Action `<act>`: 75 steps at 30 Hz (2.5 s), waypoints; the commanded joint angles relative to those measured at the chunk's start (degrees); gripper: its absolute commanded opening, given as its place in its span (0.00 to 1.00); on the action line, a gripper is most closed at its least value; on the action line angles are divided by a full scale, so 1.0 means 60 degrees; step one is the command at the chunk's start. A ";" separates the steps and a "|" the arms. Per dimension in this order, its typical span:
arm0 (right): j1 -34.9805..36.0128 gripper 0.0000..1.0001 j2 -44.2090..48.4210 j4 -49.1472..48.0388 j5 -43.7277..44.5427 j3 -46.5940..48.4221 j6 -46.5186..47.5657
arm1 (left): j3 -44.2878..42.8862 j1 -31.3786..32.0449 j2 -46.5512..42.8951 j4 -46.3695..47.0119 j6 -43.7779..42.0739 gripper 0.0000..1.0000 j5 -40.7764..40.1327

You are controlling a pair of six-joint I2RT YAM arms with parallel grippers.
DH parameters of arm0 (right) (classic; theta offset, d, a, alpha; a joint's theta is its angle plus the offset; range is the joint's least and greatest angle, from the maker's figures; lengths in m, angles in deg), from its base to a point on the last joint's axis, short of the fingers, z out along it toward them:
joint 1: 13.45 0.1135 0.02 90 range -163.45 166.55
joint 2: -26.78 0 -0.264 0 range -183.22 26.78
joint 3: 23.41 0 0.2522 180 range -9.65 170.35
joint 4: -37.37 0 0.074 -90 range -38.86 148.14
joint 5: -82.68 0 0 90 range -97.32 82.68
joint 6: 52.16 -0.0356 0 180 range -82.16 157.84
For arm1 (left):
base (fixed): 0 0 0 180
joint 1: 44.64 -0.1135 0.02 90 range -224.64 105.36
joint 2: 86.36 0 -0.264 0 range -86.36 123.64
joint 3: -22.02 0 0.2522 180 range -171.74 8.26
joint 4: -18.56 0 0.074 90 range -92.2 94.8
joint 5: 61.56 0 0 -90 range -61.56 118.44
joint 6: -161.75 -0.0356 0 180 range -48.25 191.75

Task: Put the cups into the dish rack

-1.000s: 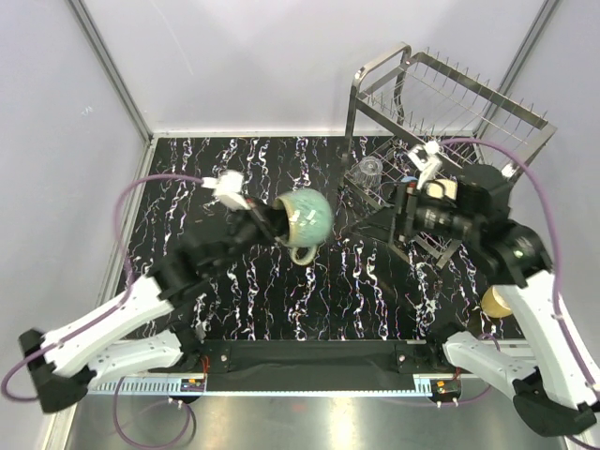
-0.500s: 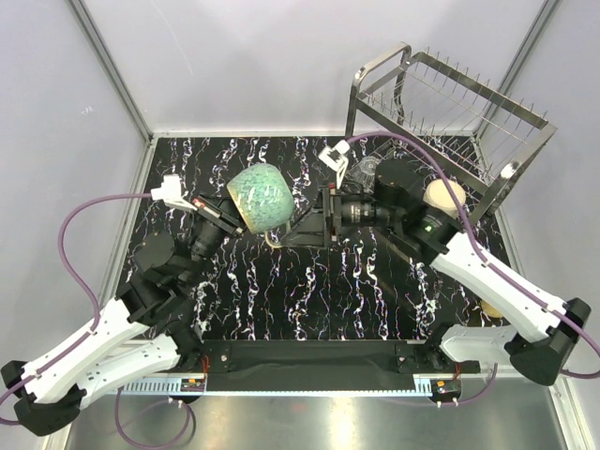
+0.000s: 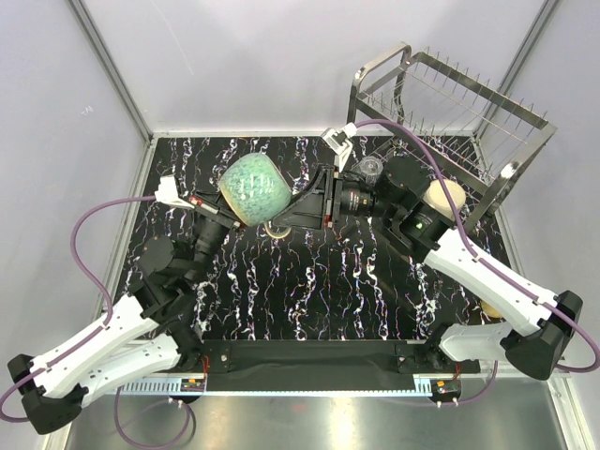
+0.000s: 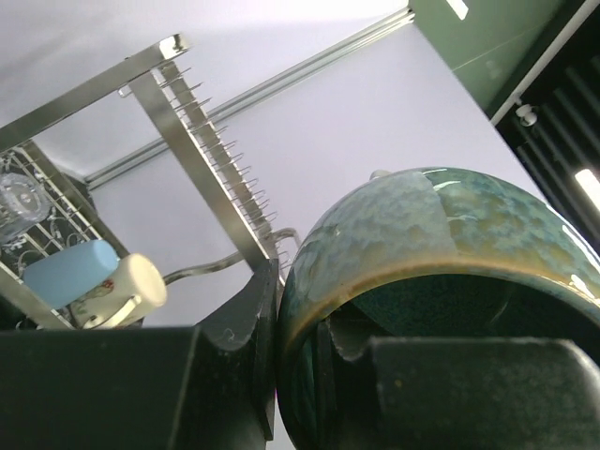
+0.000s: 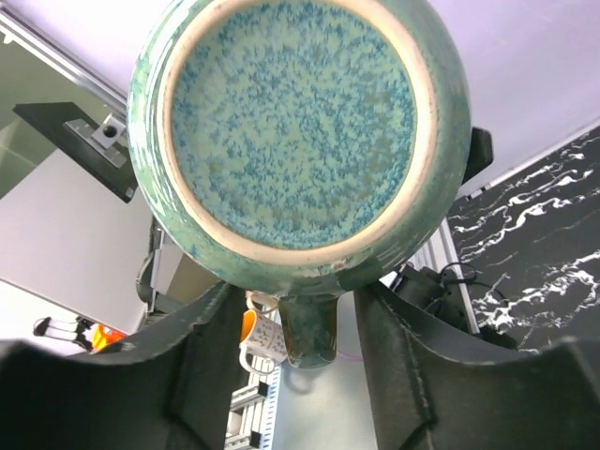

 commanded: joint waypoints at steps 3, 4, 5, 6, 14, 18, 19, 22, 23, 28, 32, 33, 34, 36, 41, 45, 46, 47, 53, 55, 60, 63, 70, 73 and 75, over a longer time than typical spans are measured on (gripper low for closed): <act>0.0083 0.55 -0.0138 -0.0712 -0.0141 0.0428 -0.0314 | -0.0055 -0.0013 0.0015 0.2158 0.0578 0.00 0.0220; 0.0069 0.55 -0.0167 -0.0131 -0.0040 0.0646 -0.0124 | -0.0113 -0.0013 0.0015 0.2055 0.0579 0.00 0.0249; 0.0069 0.55 -0.0196 0.0035 -0.0010 0.0706 0.0066 | -0.0142 -0.0013 0.0030 0.1967 0.0593 0.00 0.0394; 0.0069 0.55 -0.0211 0.0065 0.0005 0.0736 0.0083 | -0.0186 -0.0013 0.0088 0.1952 0.0608 0.00 0.0497; 0.0069 0.42 -0.0621 0.0886 -0.0082 0.1175 0.0668 | 0.0062 -0.0013 0.0279 0.2171 0.1515 0.00 0.1069; 0.0083 0.43 -0.0695 0.1077 -0.0054 0.1234 0.0801 | 0.0077 -0.0013 0.0220 0.2173 0.1487 0.00 0.1040; 0.0069 0.46 -0.0724 0.1178 0.0019 0.1278 0.0830 | 0.0019 -0.0013 0.0220 0.2128 0.1414 0.00 0.1040; 0.0083 0.48 -0.0841 0.1514 0.0049 0.1511 0.1049 | -0.0069 -0.0013 0.0235 0.1850 0.1428 0.00 0.1011; 0.0083 0.47 -0.0856 0.1588 0.0093 0.1556 0.1166 | -0.0055 -0.0013 0.0264 0.1777 0.1443 0.00 0.0967; 0.0083 0.35 -0.0987 0.2438 0.0372 0.1965 0.1591 | -0.0274 -0.0013 0.0352 0.1279 0.1428 0.00 0.1040; 0.0069 0.00 -0.1032 0.2278 0.0269 0.2040 0.1606 | -0.0143 -0.0013 0.0367 0.1161 0.1545 0.00 0.1098; 0.0069 0.00 -0.1003 0.2249 0.0313 0.2040 0.1621 | -0.0099 -0.0013 0.0352 0.1117 0.1531 0.00 0.1084; 0.0069 0.00 -0.0930 0.2132 0.0415 0.1967 0.1665 | -0.0099 -0.0013 0.0323 0.1001 0.1444 0.01 0.1084; 0.0069 0.00 -0.0798 0.2131 0.0619 0.1894 0.1869 | -0.0258 -0.0013 0.0235 0.0490 0.1151 0.08 0.1084; 0.0054 0.00 -0.0388 0.2922 0.1689 0.2084 0.2587 | -0.0304 -0.0013 -0.0247 -0.0741 0.0608 0.64 0.0369; 0.0025 0.00 -0.0182 0.2820 0.2026 0.2069 0.2544 | 0.0135 -0.0013 -0.0701 -0.0904 0.0491 0.86 -0.0116; 0.0010 0.00 -0.0211 0.2834 0.1983 0.2142 0.2486 | 0.0179 -0.0013 -0.0717 -0.0963 0.0447 0.88 -0.0204; -0.0019 0.00 -0.0240 0.2863 0.1925 0.2215 0.2471 | 0.0180 -0.0013 -0.0761 -0.1079 0.0403 0.90 -0.0306; -0.0180 0.00 -0.0197 0.3798 0.3255 0.2727 0.2893 | -0.0202 -0.0013 -0.0922 -0.2572 0.0549 0.99 -0.0804; -0.0399 0.00 -0.0153 0.4735 0.4206 0.3339 0.3274 | -0.0099 -0.0012 -0.1097 -0.2924 0.0724 0.99 -0.0936; -0.1043 0.00 -0.0459 0.7151 0.7426 0.5259 0.5836 | -0.0069 -0.0013 -0.1347 -0.3863 0.0404 0.99 -0.0820; -0.2052 0.00 -0.1029 0.7928 0.8221 0.6765 0.7053 | -0.0055 -0.0013 -0.1435 -0.4112 0.0198 0.99 -0.0586; -0.3914 0.00 -0.2012 0.8284 0.9642 0.8484 0.9030 | 0.0179 -0.0013 -0.1362 -0.3878 -0.0168 0.95 0.0554; -0.4456 0.00 -0.2670 0.8532 1.0623 0.9391 0.9530 | 0.0399 -0.0013 -0.1362 -0.3703 -0.0474 0.84 0.1140; -0.4939 0.00 -0.3182 0.8795 1.1135 0.9990 0.9882 | 0.0443 -0.0013 -0.1333 -0.3833 -0.0607 0.83 0.1361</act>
